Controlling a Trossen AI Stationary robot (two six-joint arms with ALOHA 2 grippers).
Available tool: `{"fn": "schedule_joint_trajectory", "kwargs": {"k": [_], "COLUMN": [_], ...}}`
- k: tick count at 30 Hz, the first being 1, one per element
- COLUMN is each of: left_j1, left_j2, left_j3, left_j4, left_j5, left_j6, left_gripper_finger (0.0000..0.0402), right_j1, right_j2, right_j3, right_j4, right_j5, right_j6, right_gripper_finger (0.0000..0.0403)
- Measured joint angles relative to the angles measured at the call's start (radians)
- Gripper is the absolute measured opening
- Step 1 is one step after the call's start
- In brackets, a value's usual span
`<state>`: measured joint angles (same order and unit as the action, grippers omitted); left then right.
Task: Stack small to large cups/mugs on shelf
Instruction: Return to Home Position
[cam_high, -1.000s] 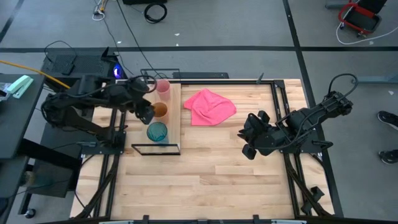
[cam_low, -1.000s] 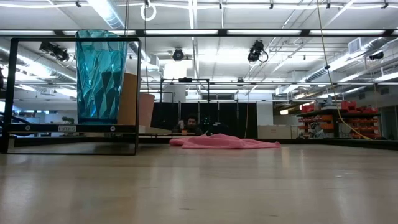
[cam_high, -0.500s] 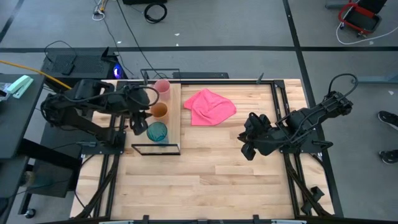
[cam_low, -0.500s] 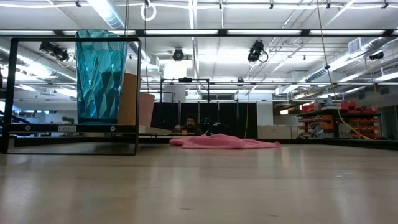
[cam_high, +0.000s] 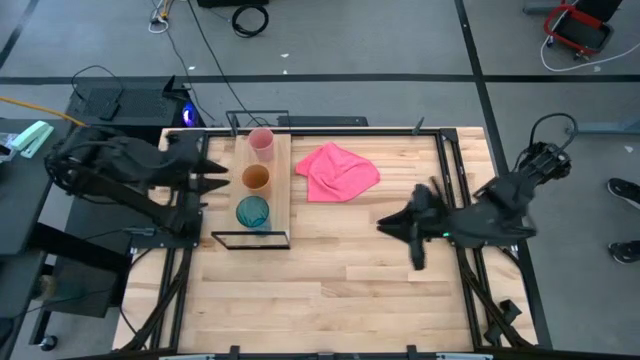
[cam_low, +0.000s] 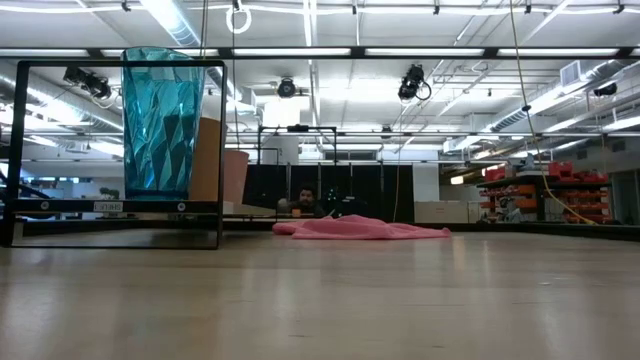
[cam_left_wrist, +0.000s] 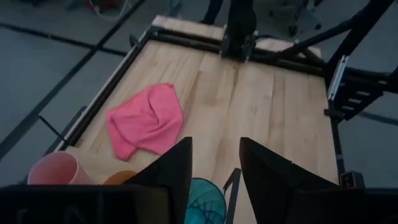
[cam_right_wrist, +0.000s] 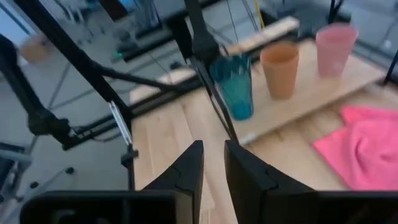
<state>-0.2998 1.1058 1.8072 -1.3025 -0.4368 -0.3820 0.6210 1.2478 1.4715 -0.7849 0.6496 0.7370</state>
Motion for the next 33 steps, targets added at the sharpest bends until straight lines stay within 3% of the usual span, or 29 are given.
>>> {"fn": "schedule_joint_trajectory", "kwargs": {"k": [8, 13, 16, 19, 23, 28, 33], "left_j1": [-0.089, -0.104, -0.104, -0.104, -0.104, -0.104, -0.104], "left_j2": [-0.105, -0.275, -0.380, -0.461, -0.531, -0.600, -0.698], "left_j3": [-0.057, -0.274, -0.405, -0.511, -0.604, -0.647, -0.702], "left_j4": [0.053, 0.225, 0.358, 0.492, 0.645, 0.719, 0.734], "left_j5": [-0.142, -0.151, -0.116, -0.066, -0.005, -0.003, 0.006], "left_j6": [-0.025, -0.005, 0.001, 0.034, 0.146, 0.229, 0.235], "left_gripper_finger": [0.0142, 0.0135, 0.0136, 0.0141, 0.0146, 0.0142, 0.0135], "right_j1": [0.121, 0.170, 0.190, 0.201, 0.191, 0.133, 0.087], "right_j2": [-0.181, -0.290, -0.368, -0.452, -0.567, -0.731, -0.874], "right_j3": [0.000, -0.039, -0.128, -0.277, -0.480, -0.624, -0.683], "right_j4": [0.001, 0.027, 0.152, 0.430, 0.778, 0.828, 0.826], "right_j5": [0.152, 0.154, 0.153, 0.077, -0.124, -0.134, -0.162], "right_j6": [-0.090, -0.121, -0.169, -0.317, -0.517, -0.525, -0.596], "right_gripper_finger": [0.0073, 0.0073, 0.0073, 0.0073, 0.0073, 0.0073, 0.0073]}}
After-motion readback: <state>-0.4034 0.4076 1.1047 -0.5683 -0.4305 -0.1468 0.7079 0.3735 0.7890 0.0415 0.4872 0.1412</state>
